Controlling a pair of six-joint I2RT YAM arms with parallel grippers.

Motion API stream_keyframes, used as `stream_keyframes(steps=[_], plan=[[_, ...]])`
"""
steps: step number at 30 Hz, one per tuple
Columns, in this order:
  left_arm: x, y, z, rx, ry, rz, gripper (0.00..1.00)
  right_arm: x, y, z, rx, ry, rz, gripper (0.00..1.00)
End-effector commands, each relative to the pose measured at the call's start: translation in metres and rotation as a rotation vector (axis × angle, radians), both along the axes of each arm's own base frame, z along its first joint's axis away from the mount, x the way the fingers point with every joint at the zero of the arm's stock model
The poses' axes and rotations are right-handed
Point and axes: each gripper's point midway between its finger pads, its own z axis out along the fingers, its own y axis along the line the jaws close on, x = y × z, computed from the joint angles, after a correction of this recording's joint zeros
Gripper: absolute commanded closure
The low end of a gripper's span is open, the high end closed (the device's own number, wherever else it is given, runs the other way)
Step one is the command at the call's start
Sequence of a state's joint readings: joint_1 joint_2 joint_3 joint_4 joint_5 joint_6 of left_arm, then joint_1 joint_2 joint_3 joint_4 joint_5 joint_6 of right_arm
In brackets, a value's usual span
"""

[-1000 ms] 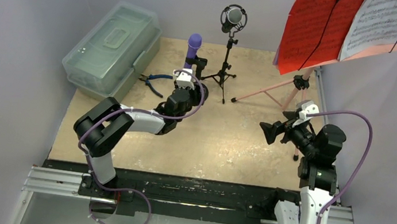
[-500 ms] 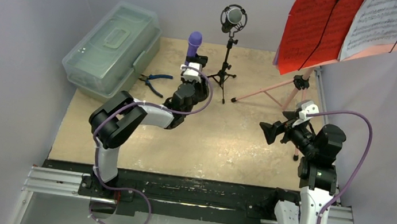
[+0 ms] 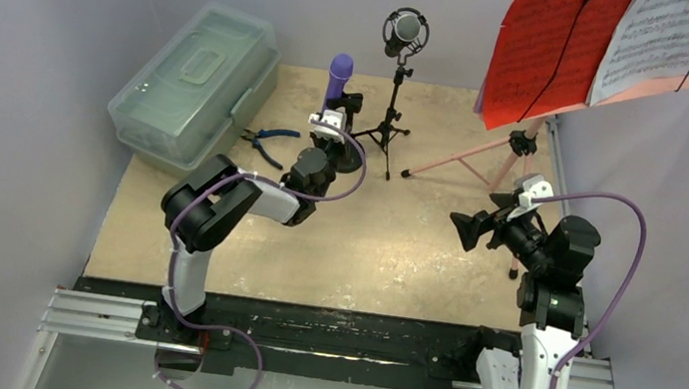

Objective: Pack up the instrument practice props
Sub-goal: Pick up the microphone stand with the microphone from the center of the board.

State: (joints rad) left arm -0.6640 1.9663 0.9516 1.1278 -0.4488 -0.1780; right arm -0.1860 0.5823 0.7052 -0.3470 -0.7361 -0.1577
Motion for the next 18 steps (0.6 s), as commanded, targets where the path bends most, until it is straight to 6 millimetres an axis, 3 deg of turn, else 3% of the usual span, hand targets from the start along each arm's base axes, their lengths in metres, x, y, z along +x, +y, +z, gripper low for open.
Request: stream_keyframes(steps=[1,6,8,12,15,18], plan=[[-0.012,0.002,0.036,-0.023,-0.156,-0.053,1.0,-0.001,0.003,0.005,-0.003,-0.015,0.021,0.01],[-0.032,0.001,0.047,-0.028,-0.174,-0.126,0.96,0.0,0.003,0.004,-0.003,-0.012,0.021,0.01],[-0.046,0.002,0.052,-0.059,-0.165,-0.171,0.85,0.0,0.003,0.004,-0.002,-0.01,0.022,0.01],[-0.063,0.004,0.068,-0.098,-0.092,-0.223,0.73,0.0,0.003,0.004,-0.001,-0.008,0.024,0.01],[-0.072,0.012,0.089,-0.089,-0.05,-0.249,0.6,0.0,0.003,0.003,-0.001,-0.008,0.024,0.01],[-0.08,0.019,0.111,-0.029,-0.071,-0.387,0.47,-0.001,0.004,0.003,0.001,-0.007,0.029,0.01]])
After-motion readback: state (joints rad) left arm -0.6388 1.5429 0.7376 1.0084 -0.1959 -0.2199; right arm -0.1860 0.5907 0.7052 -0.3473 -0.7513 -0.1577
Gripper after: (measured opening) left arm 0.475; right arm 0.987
